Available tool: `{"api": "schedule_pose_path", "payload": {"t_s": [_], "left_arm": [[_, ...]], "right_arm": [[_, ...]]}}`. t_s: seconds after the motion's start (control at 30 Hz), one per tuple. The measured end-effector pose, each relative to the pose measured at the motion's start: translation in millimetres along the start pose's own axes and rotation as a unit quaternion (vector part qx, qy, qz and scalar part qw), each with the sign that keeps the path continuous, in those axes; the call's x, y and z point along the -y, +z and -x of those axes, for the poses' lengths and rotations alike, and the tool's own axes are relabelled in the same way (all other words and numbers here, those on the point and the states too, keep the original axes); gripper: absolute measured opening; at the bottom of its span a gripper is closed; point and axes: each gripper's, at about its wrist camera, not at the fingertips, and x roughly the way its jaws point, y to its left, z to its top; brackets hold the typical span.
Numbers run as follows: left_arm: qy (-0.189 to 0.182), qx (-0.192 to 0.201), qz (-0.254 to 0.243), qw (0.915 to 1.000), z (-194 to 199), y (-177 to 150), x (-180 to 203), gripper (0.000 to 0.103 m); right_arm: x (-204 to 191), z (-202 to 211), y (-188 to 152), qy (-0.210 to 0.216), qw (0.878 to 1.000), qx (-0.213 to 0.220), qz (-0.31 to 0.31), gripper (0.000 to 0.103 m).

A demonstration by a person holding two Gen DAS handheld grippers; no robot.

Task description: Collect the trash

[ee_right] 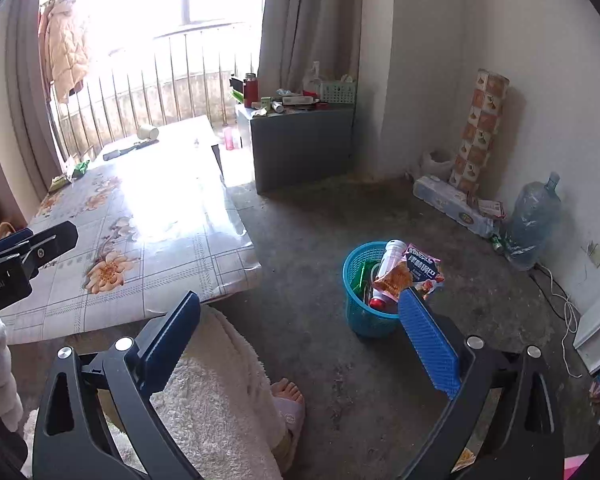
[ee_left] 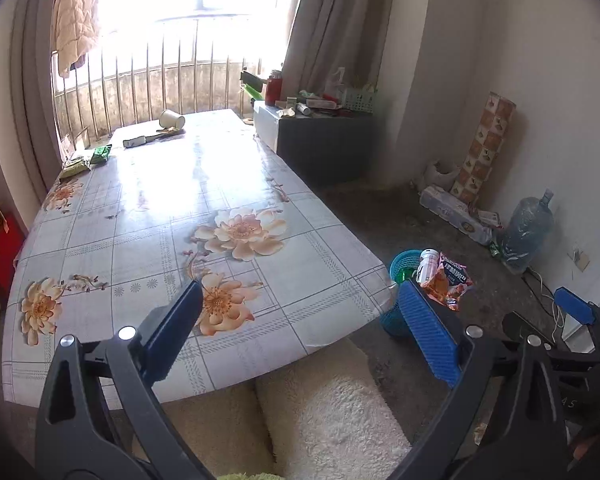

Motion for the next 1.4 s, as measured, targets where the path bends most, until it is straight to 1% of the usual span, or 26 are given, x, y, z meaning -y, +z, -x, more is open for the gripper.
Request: {"api": "schedule_pose_path", "payload": {"t_s": [0.07,0.23,0.43,0.6,0.7,0.87,1.4], "left_arm": [[0.008,-0.002,0.000,1.0000,-3.2,-0.1,1.8,0.094],[0.026,-0.034,0.010,0.9990,-14.8,-3.9,6.2,0.094],[0.032,-0.060,0.021,0.9975,-24.5,-9.3,8.0,0.094],[0.038,-0.063,0.027,0.9969,-24.7,-9.6,10.5,0.094],[0.036,-0.070,0.035,0.9963,-25.4,-9.5,12.1,0.094],[0.038,-0.069,0.026,0.9965,-24.1,-10.6,18.5,0.094],[0.044,-0.082,0.033,0.9951,-25.5,-15.1,21.8,0.094]], "right_arm": [[-0.7,-0.3,0.2,0.002,1.000,0.001,0.000,0.096],[-2.4,-1.7,-0.6,0.003,1.000,0.002,0.000,0.096],[-2.4,-5.2,-4.5,0.007,1.000,-0.003,0.000,0.096],[-0.4,-7.2,-4.4,0.003,1.000,-0.003,0.001,0.096],[1.6,-8.8,-5.3,-0.004,1.000,-0.006,-0.002,0.096],[6.2,-9.4,-7.0,-0.007,1.000,-0.006,-0.007,0.096],[8.3,-8.6,-7.4,-0.007,1.000,-0.004,-0.009,0.096]]}}
